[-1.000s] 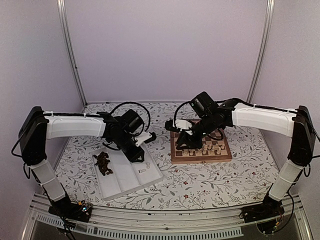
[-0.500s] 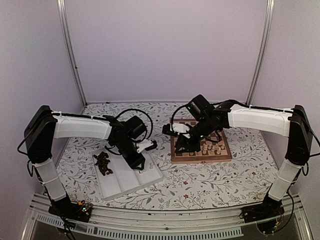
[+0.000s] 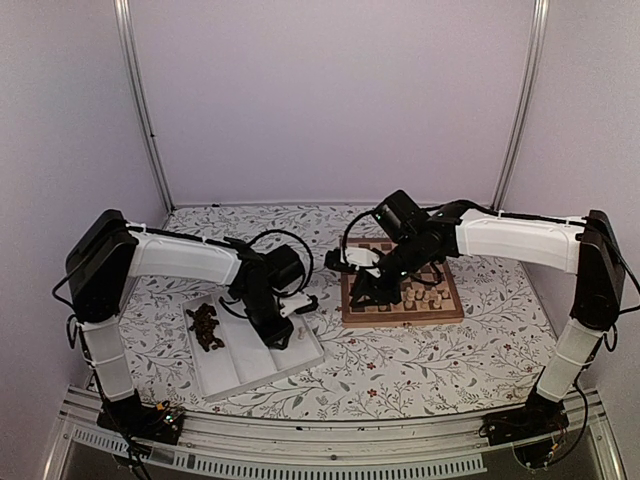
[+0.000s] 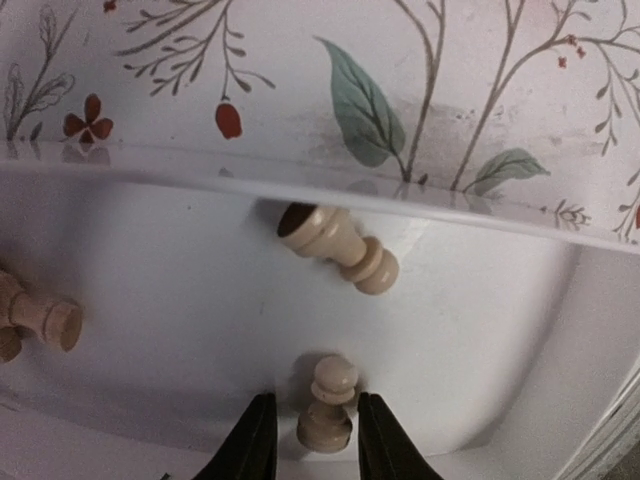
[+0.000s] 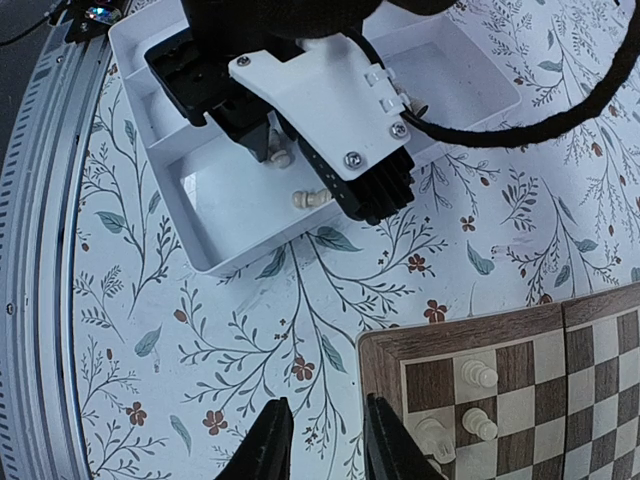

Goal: Set up the chess pieces on the board
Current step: Pick up the chess piece from the storage box.

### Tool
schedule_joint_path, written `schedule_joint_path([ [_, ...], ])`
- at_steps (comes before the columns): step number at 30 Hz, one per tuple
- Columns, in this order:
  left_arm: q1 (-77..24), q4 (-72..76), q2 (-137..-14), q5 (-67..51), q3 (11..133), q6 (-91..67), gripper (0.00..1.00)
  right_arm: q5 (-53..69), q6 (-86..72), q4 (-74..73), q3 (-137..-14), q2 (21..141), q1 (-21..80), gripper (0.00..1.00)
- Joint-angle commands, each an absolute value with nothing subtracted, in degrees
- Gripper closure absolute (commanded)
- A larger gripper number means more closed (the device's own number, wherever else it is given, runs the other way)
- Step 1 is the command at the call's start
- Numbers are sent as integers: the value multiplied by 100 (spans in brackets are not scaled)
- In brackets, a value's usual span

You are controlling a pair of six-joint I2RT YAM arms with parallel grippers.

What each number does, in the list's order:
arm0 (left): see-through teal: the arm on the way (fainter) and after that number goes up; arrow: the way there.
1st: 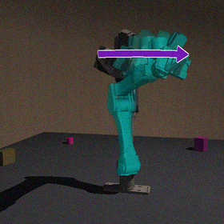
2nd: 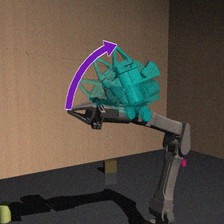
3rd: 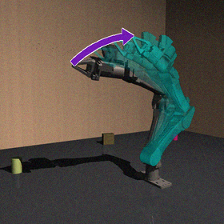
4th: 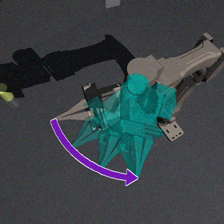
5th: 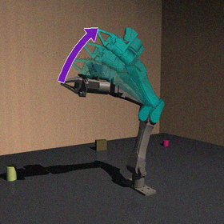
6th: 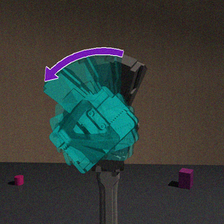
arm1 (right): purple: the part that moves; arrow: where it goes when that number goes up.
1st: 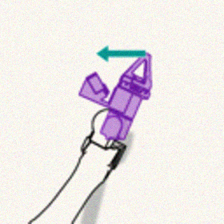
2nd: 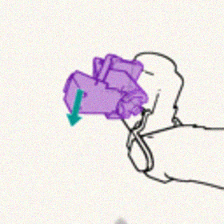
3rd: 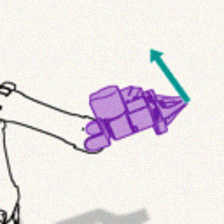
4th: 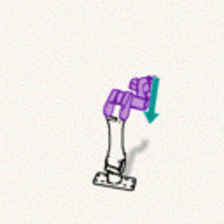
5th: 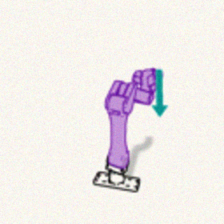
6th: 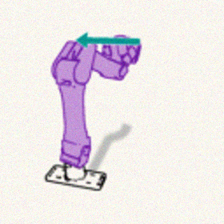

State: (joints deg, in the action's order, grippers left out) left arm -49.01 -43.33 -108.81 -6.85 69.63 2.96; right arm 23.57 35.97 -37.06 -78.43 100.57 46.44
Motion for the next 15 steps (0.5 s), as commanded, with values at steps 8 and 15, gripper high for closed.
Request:
schedule_joint_path([
  [8, -5012, -4733, -11200, -616, 7044, 163, 87, 2232, 3612, -3595, -7670, 9885, 4621, 72],
  [15, -4948, -4332, -10391, -713, 7265, 178, 93, 2443, 3254, -3365, -7875, 9606, 4536, 74],
])
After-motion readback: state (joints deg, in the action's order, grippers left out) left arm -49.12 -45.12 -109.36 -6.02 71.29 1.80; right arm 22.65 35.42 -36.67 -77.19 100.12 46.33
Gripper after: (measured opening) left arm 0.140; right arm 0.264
